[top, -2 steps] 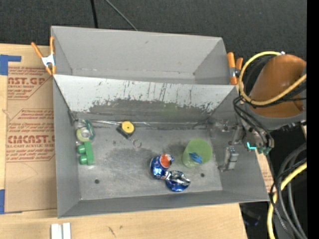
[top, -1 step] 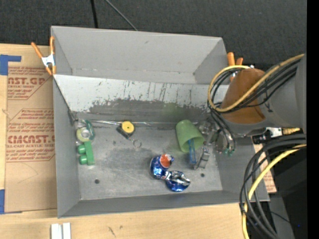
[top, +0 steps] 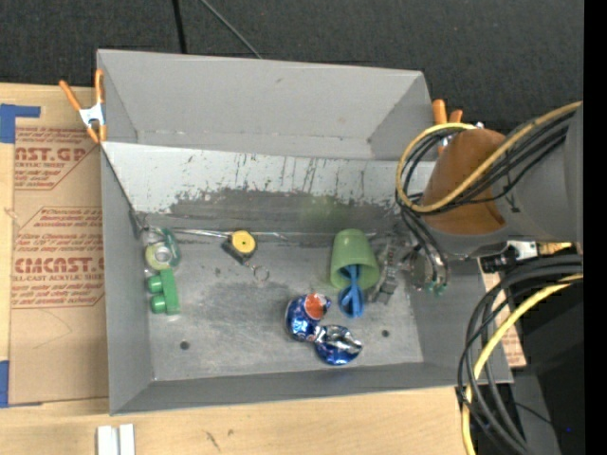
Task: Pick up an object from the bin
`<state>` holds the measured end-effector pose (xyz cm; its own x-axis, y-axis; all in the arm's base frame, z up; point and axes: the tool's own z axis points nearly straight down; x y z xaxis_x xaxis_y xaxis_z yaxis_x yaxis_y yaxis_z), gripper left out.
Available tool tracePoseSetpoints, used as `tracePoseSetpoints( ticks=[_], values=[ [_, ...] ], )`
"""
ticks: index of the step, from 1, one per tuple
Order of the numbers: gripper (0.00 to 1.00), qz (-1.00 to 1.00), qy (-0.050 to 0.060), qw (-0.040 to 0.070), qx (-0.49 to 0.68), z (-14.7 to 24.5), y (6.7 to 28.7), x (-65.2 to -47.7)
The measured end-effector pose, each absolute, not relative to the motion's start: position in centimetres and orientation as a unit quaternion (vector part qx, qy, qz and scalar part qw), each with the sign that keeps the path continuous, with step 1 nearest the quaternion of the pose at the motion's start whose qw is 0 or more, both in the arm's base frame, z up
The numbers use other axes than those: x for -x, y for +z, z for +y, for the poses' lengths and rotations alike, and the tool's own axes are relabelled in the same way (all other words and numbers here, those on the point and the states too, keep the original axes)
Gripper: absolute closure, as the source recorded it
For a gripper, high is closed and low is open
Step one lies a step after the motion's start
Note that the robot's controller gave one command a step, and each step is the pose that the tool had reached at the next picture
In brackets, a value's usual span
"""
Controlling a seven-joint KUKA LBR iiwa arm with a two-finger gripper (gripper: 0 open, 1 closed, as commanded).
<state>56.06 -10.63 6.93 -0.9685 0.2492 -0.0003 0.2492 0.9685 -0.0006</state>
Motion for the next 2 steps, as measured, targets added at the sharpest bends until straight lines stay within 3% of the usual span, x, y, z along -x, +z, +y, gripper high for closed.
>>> tracePoseSetpoints(
  ticks=[1,2],
  values=[
    [1.0,0.994,0.0,0.005,-0.112,-9.8,21.9,-54.35],
    [0.0,0.994,0.0,0.001,-0.112,-9.78,21.43,-54.22]
  ],
)
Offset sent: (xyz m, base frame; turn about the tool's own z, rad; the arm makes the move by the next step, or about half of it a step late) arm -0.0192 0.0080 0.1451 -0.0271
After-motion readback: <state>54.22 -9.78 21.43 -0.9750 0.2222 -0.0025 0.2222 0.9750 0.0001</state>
